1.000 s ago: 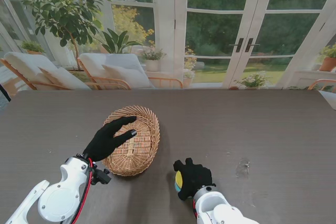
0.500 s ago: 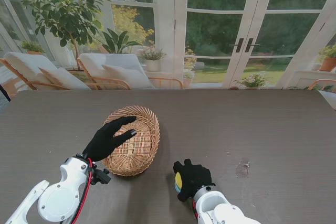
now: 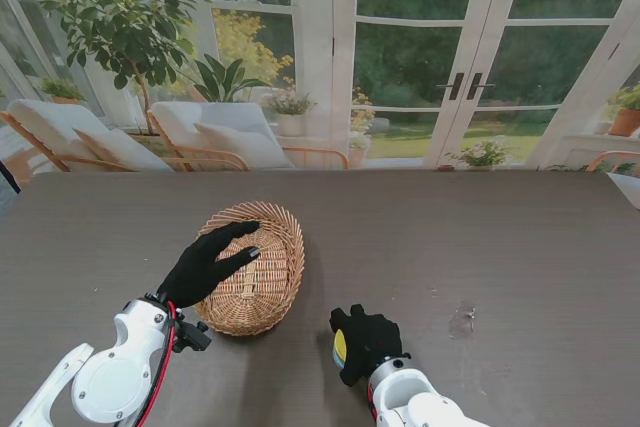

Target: Stack culture dishes into a storage basket

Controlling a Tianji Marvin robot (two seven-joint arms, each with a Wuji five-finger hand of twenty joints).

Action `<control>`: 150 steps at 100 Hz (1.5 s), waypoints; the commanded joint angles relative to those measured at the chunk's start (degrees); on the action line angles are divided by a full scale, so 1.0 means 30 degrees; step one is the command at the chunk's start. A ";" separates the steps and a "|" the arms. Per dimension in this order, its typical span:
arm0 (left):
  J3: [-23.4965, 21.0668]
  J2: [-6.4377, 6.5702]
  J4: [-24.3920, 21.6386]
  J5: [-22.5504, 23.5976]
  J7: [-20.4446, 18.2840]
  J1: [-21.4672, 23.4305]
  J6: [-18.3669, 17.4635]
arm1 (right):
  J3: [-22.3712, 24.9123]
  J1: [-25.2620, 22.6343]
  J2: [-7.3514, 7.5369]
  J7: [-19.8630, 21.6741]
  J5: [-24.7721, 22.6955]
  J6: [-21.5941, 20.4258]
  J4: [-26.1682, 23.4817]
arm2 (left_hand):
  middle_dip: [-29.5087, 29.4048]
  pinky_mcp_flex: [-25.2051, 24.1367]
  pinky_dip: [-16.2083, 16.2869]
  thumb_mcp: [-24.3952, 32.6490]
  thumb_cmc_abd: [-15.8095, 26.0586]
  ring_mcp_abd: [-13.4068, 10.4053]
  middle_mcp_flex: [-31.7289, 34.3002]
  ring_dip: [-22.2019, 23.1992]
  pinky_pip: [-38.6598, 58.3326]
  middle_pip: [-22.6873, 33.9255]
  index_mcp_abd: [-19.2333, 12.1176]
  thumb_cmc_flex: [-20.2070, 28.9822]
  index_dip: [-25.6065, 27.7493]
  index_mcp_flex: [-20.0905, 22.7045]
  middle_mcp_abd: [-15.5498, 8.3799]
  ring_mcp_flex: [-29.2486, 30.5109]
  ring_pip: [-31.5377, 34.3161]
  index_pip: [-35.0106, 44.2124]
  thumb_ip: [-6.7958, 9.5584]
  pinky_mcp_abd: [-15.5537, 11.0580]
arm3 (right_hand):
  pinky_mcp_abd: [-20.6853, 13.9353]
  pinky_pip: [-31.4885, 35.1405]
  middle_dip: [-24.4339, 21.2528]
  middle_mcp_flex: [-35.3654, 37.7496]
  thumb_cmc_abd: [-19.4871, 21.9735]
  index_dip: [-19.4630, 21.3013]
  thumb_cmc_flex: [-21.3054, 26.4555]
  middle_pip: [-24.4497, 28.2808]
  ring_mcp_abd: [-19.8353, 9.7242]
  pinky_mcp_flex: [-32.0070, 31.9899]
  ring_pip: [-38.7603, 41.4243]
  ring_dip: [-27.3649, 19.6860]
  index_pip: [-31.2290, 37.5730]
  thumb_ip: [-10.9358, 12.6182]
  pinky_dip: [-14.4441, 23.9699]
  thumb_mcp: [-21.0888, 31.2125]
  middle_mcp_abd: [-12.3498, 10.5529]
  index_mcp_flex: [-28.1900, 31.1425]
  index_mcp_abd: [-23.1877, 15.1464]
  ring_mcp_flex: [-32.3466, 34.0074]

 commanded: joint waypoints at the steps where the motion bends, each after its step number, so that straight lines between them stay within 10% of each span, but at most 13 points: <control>1: -0.0012 -0.0038 -0.0070 -0.0025 -0.0328 0.0072 -0.0036 | -0.0281 -0.0645 0.0007 0.0771 0.0359 -0.0056 0.1173 | 0.0056 -0.0054 -0.0148 -0.0356 0.0635 -0.0093 0.0133 -0.0107 -0.0505 0.0048 0.0027 -0.0104 0.0057 0.0133 0.0031 -0.0248 -0.0215 -0.0127 0.0243 -0.0539 | -0.0320 0.0940 0.0303 0.0818 -0.1169 0.0301 0.0701 0.0665 -0.4184 0.0999 0.2538 0.1113 0.0471 0.0162 -0.0704 0.1761 -0.0522 0.0475 -0.0148 0.4658; 51: -0.0024 -0.0037 -0.0122 0.0035 -0.0305 0.0120 -0.0026 | -0.0288 -0.0890 0.0008 0.0482 0.0730 -0.0461 0.1782 | 0.0060 -0.0031 -0.0148 -0.0352 0.0610 -0.0064 0.0144 -0.0102 -0.0497 0.0051 0.0041 -0.0097 0.0063 0.0189 0.0048 -0.0219 -0.0202 -0.0108 0.0243 -0.0538 | -0.0705 0.1229 0.0366 0.0649 -0.1831 -0.0126 0.1348 0.0526 -0.4267 0.1448 0.2334 0.1130 0.0431 0.0099 -0.1157 0.1991 -0.0320 0.0334 0.0011 0.4830; 150: -0.0080 -0.0054 -0.0211 0.0072 -0.0213 0.0202 -0.0052 | -0.0488 -0.1006 -0.0539 -0.1634 0.1762 -0.0216 0.2947 | 0.0053 -0.0024 -0.0152 -0.0364 0.0627 -0.0066 0.0116 -0.0104 -0.0498 0.0041 0.0042 -0.0122 0.0072 0.0221 0.0057 -0.0222 -0.0208 -0.0097 0.0239 -0.0530 | -0.2652 0.3675 0.1103 0.4962 -0.0736 -0.0140 0.4271 0.1492 -0.6070 0.4266 0.3904 0.2351 0.1802 0.0819 -0.0910 0.4121 -0.1069 0.6687 -0.0145 0.9139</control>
